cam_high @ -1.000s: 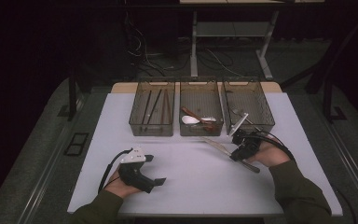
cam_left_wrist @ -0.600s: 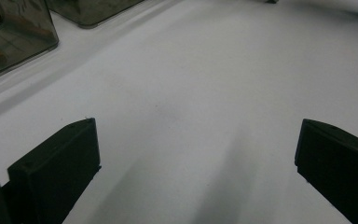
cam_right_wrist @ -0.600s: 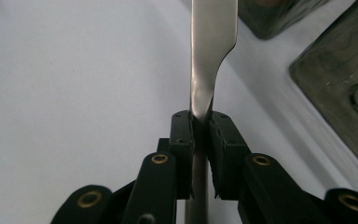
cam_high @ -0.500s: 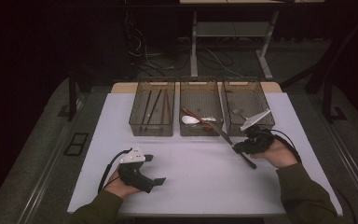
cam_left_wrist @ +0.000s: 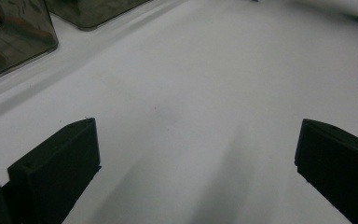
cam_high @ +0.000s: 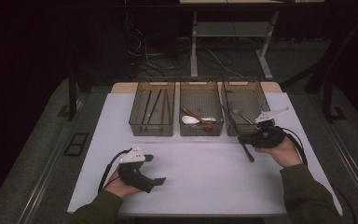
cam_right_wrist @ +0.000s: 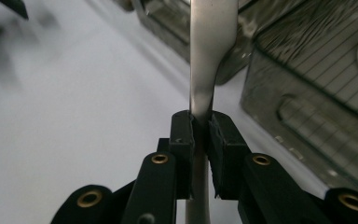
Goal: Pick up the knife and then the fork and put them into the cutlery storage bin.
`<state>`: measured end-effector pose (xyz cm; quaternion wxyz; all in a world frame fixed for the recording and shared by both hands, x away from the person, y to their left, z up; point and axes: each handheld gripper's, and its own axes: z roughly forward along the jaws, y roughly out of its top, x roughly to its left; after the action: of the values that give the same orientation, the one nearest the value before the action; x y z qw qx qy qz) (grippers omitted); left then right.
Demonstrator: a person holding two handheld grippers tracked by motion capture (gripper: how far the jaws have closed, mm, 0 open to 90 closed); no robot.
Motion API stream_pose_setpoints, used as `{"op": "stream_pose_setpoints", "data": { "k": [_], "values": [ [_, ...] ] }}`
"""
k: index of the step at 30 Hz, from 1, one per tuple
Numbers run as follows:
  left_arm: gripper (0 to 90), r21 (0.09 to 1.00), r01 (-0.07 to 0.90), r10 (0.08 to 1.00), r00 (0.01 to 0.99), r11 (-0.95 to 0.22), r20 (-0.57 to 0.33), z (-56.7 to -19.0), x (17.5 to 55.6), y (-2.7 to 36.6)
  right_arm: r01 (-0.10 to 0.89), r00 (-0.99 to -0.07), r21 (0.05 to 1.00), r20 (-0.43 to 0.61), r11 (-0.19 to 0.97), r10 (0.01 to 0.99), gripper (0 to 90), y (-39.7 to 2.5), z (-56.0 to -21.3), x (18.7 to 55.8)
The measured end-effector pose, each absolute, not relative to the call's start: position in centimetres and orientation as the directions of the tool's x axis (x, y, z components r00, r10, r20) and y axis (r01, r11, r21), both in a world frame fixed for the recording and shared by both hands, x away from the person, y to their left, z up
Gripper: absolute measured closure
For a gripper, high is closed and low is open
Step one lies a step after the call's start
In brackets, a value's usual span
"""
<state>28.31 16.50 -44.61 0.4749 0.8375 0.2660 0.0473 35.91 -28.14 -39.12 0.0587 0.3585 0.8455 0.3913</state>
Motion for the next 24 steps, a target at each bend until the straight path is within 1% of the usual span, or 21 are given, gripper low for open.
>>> {"op": "stream_pose_setpoints", "data": {
  "k": [5, 11, 15, 21, 24],
  "values": [
    [0.0, 0.820, 0.401, 0.489, 0.855, -0.409, -0.174, -44.6, 28.4, 16.5, 0.536, -0.721, 0.755, 0.179, 0.377, 0.669, 80.0, -28.7, -38.5, 36.0],
    [0.0, 0.822, 0.402, 0.488, 0.854, -0.405, -0.177, -44.6, 28.4, 16.5, 0.530, -0.699, 0.790, 0.200, 0.310, 0.687, 79.9, -29.6, -37.9, 36.2],
    [0.0, 0.821, 0.402, 0.488, 0.854, -0.405, -0.178, -44.6, 28.4, 16.5, 0.514, -0.682, 0.813, 0.194, 0.273, 0.705, 79.9, -30.2, -37.5, 36.4],
    [0.0, 0.821, 0.402, 0.489, 0.854, -0.406, -0.176, -44.6, 28.4, 16.5, 0.488, -0.655, 0.845, 0.190, 0.217, 0.731, 79.9, -31.0, -36.2, 36.5],
    [0.0, 0.820, 0.403, 0.490, 0.854, -0.406, -0.177, -44.7, 28.4, 16.5, 0.466, -0.648, 0.860, 0.172, 0.208, 0.742, 79.9, -31.3, -35.2, 36.6]
  ]
}}
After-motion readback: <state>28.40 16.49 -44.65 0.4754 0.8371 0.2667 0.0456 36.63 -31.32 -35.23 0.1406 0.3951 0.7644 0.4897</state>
